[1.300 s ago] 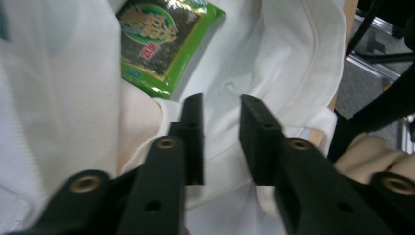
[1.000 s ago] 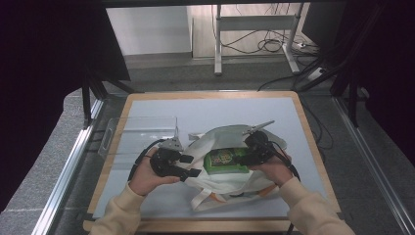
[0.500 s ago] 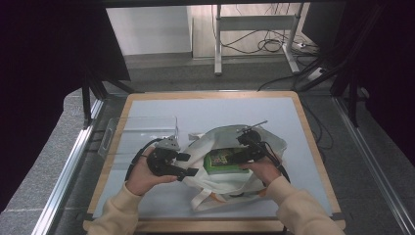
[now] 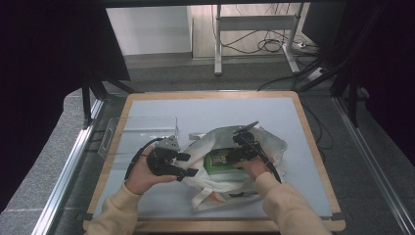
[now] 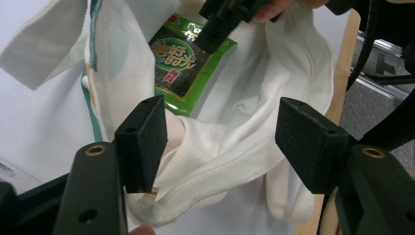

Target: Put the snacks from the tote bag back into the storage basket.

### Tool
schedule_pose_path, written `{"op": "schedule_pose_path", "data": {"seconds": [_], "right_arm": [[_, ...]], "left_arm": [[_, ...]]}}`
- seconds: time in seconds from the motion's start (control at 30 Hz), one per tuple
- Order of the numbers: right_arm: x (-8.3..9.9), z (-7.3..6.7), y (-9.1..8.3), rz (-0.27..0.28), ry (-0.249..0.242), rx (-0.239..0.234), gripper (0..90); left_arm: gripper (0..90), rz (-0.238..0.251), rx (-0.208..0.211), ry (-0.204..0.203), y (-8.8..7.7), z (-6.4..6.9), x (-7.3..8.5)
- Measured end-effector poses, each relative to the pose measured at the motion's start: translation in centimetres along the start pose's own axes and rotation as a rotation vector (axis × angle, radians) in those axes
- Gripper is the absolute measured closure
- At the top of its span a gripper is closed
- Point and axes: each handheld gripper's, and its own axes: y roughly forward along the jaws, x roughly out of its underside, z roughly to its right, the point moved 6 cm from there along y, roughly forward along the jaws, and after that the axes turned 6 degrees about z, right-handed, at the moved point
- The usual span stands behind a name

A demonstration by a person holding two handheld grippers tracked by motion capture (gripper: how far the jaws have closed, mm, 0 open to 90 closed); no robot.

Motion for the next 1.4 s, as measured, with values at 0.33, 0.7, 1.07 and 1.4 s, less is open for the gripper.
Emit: {"op": "schedule_pose_path", "data": {"seconds": [0.33, 0.7, 1.07, 1.4], "right_arm": [[-0.2, 0.9, 0.9, -0.047, 0.069, 0.055, 27.7], [0.7, 1.9, 2.0, -0.089, 0.148, -0.017, 30.9], [0.5, 1.6, 1.7, -0.070, 0.163, -0.116, 74.5], [1.0, 1.3, 0.8, -0.092, 0.179, -0.171, 87.8]], "left_arm": [[36.0, -0.004, 0.004, 0.008, 0.1, 0.0, 0.1], [36.0, -0.010, 0.002, 0.004, 0.2, -0.2, 0.2], [36.1, -0.013, -0.003, -0.001, 0.4, -0.5, 0.4], [36.2, -0.015, -0.002, 0.000, 0.4, -0.5, 0.4]]}}
